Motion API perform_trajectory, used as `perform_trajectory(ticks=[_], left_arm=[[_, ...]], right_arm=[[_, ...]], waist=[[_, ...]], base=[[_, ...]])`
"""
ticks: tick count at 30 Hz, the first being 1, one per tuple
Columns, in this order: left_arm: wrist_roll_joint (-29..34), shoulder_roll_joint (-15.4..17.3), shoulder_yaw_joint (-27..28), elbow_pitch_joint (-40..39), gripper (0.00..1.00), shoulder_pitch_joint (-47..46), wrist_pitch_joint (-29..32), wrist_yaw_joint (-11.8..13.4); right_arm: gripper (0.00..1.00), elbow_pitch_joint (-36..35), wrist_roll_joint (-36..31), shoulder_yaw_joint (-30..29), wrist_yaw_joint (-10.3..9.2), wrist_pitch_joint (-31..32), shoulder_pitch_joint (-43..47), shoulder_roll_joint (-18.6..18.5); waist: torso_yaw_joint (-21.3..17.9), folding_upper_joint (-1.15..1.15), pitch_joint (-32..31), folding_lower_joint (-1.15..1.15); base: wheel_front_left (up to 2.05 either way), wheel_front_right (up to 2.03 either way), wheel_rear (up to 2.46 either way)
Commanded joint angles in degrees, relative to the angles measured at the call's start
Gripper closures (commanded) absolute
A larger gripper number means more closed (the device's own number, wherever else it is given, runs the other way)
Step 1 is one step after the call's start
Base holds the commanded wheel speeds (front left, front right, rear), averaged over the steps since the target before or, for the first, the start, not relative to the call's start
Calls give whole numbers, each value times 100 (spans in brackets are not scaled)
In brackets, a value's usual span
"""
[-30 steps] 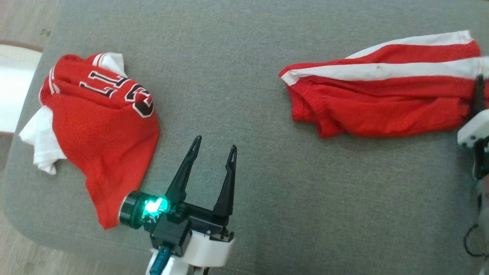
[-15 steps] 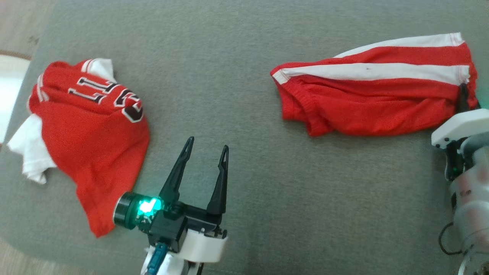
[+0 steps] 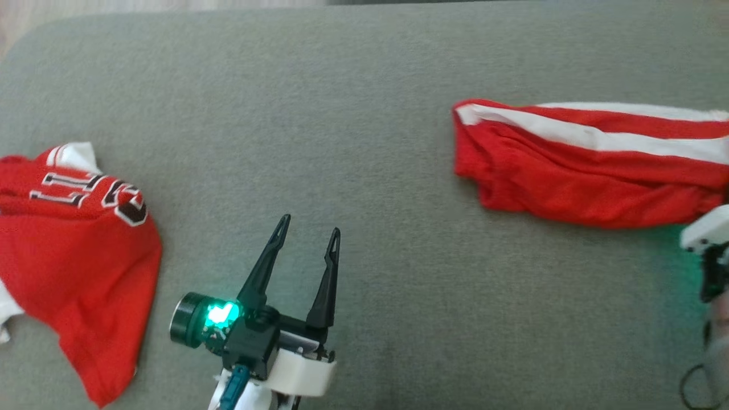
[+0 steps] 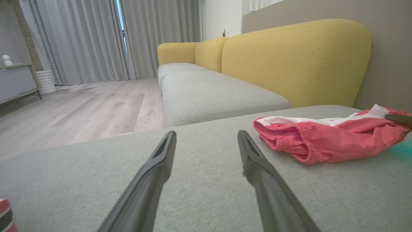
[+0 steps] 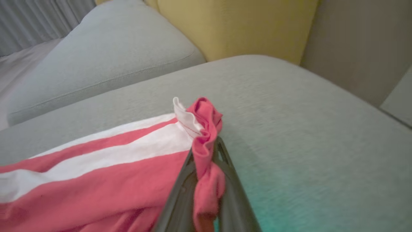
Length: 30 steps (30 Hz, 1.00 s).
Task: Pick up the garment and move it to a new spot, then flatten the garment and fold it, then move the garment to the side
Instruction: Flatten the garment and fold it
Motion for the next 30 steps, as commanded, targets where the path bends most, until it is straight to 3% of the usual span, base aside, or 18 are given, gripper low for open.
perform_trajectory(ticks=[1, 6, 16, 21, 27, 28, 29, 30], left_arm=[[-6, -10, 184, -121, 0, 12, -29, -9], [-45, -36, 179, -8, 0, 102, -29, -40], [-101, -68, 132, 231, 0, 393, -29, -97], [-115, -74, 142, 291, 0, 435, -29, -116], [-113, -80, 142, 389, 0, 453, -29, -179], [-114, -81, 142, 396, 0, 455, -29, -184], [-117, -83, 139, 408, 0, 463, -29, -186], [-121, -84, 141, 412, 0, 472, -29, -181]], right_arm=[[100, -268, -70, 87, -5, -70, -7, -141], [100, -699, -205, 203, -5, -76, 22, -115], [100, -1349, -623, 1169, -5, -64, -108, 676], [100, -1217, -662, 2035, -5, 47, -121, 922], [100, -645, -528, 3701, -5, 333, 108, 1019], [93, -591, -450, 3883, -5, 335, 142, 1022], [69, -518, -260, 4100, -5, 324, 210, 1025], [24, -498, -179, 4169, -5, 311, 237, 1025]], waist=[[-83, 0, -85, 0], [-79, 0, -237, 0], [132, 0, -653, 0], [224, 0, -725, 0], [353, 0, -758, 0], [368, 0, -759, 0], [397, 0, -763, 0], [404, 0, -766, 0]], base=[[0, 0, 0], [0, 0, 0], [0, 0, 0], [0, 0, 0], [0, 0, 0], [0, 0, 0], [0, 0, 0], [0, 0, 0]])
